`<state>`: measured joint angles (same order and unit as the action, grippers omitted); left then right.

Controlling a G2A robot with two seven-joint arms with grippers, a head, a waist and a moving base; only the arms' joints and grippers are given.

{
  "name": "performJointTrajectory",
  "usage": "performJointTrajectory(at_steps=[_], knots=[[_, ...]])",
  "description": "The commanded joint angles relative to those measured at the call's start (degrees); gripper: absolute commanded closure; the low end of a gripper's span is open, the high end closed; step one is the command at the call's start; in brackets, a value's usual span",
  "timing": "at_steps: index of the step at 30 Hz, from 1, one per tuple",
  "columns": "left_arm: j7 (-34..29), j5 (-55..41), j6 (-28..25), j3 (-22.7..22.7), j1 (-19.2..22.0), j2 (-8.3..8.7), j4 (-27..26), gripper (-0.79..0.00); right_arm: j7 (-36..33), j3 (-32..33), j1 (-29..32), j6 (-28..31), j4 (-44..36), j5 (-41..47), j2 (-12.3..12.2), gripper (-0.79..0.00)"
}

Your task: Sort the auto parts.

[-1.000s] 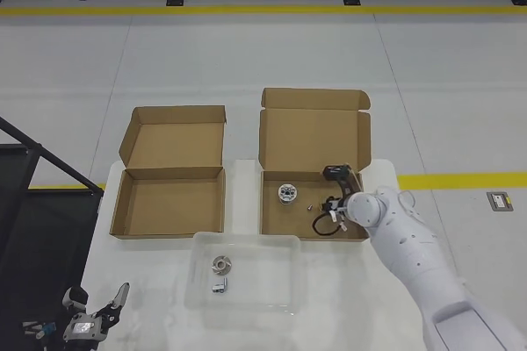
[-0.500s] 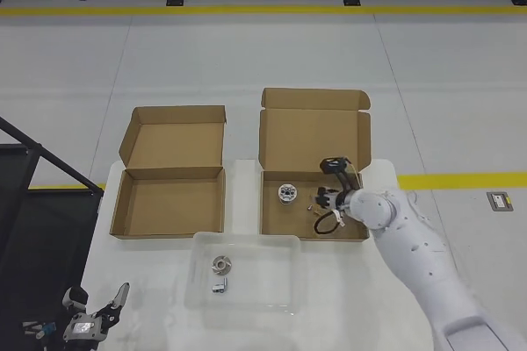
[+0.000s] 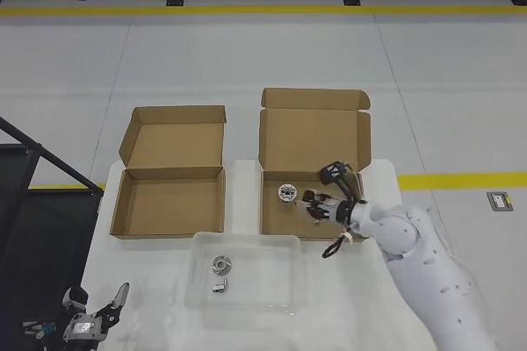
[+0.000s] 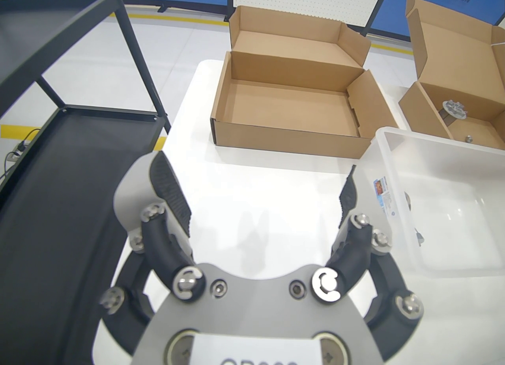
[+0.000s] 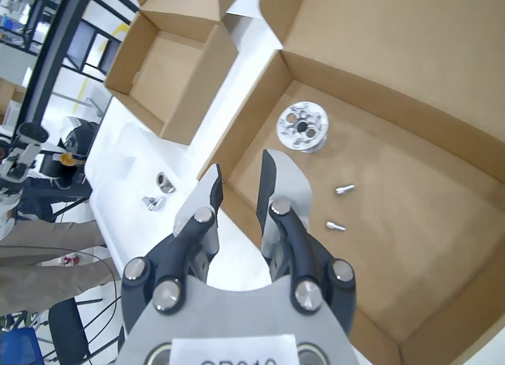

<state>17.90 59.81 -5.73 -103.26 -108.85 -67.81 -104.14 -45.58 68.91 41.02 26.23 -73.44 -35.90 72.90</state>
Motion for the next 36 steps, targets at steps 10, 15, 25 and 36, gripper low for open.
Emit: performJointTrajectory(at_steps=[10,15,25,36], knots=[[-2.4,3.3,-6.9,-2.6,1.6,0.45,-2.8,-0.785,-5.7,1.6,5.0,5.5,-9.3,5.0,-1.3,-0.785],[-2.3,9.1,-13.0,-4.2,2.5,1.05,-5.4,-0.785,-5.7,1.6,5.0,5.5,-9.3,5.0,-1.3,-0.785],[-4.3,23.1,-25.0,-4.4,6.6,2.53,-10.7,-0.785,-1.4,2.0,9.4,16.3,-14.1,5.1,-2.1,-0.785],[-12.3,36.5,-35.6,3.9,17.7,3.99,-11.7,-0.785,-0.7,2.9,14.5,31.8,-20.7,6.4,-4.2,-0.785]])
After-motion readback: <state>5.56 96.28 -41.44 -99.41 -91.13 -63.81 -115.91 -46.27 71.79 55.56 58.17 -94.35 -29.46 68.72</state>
